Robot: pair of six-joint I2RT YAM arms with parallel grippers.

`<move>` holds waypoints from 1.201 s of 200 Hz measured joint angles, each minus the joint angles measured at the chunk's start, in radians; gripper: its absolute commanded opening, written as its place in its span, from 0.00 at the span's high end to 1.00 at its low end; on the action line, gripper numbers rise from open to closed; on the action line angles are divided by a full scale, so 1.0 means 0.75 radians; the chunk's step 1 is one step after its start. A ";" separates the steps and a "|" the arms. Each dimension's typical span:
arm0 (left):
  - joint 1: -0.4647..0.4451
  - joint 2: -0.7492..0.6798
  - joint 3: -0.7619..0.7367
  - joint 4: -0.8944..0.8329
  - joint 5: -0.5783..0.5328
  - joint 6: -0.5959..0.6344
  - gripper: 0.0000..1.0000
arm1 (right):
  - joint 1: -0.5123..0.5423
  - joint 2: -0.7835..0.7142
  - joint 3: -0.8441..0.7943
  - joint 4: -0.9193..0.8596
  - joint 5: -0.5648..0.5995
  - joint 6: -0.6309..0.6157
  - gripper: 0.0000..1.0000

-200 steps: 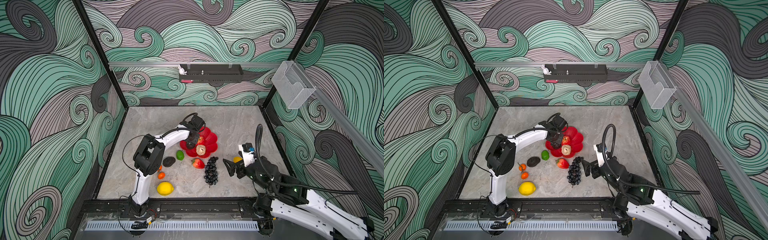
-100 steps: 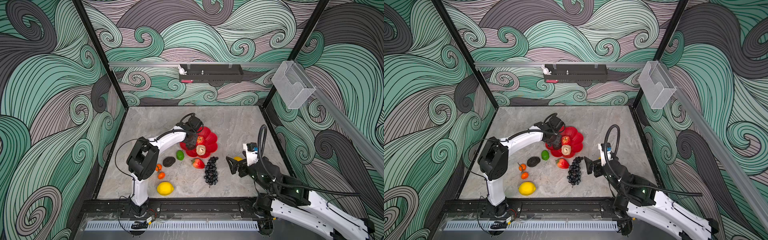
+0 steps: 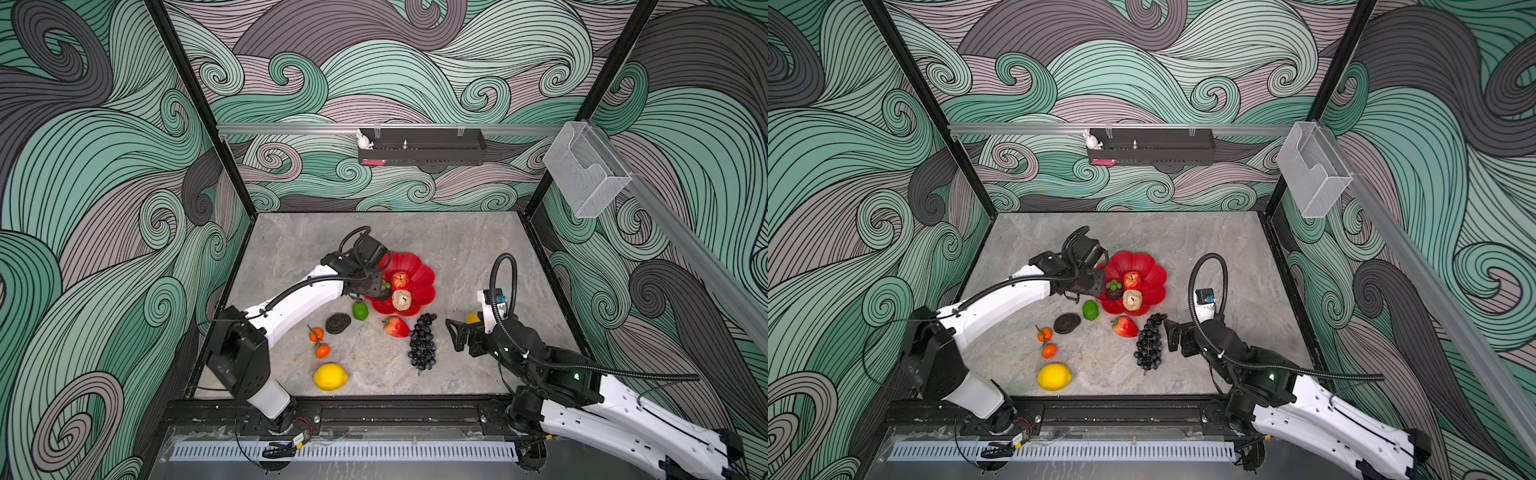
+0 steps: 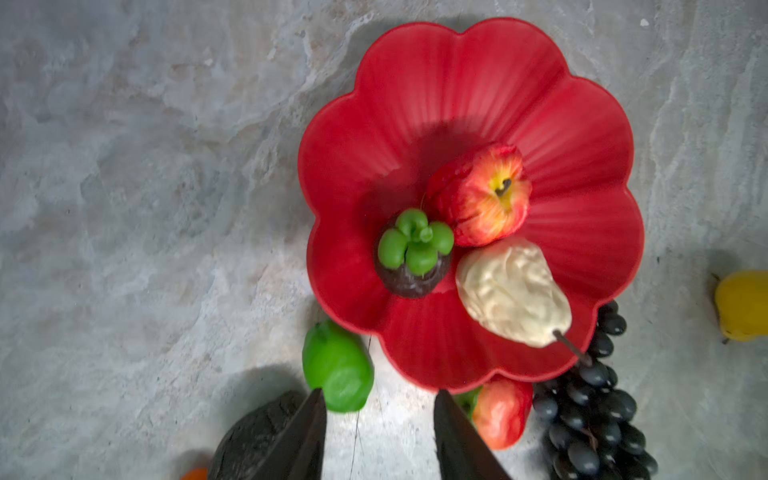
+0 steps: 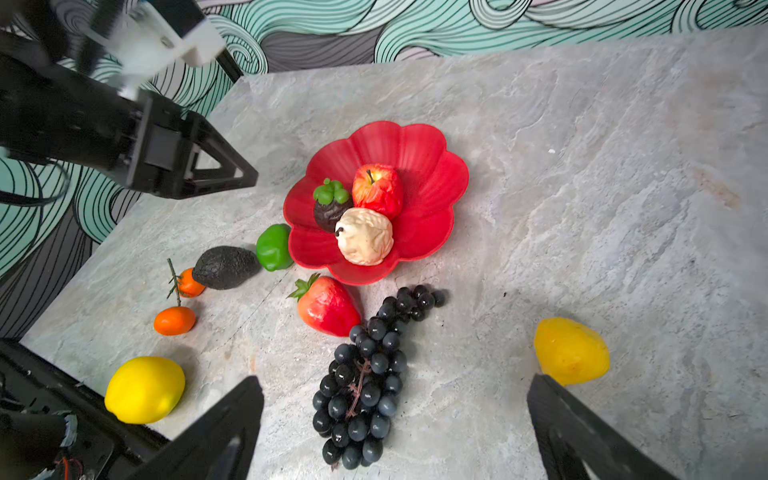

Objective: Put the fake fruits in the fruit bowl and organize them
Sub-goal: 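Move the left gripper down toward the dark avocado beside the lime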

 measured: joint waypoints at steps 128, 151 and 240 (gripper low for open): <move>-0.136 -0.584 -0.528 -0.112 -0.073 -0.360 0.23 | 0.000 0.219 -0.027 0.125 -0.188 0.020 0.00; -0.133 -0.583 -0.575 -0.125 -0.154 -0.342 0.15 | 0.000 0.219 -0.028 0.131 -0.198 0.021 0.00; -0.003 -0.223 -0.523 -0.074 -0.181 -0.143 0.05 | 0.000 0.188 -0.047 0.134 -0.202 0.021 0.00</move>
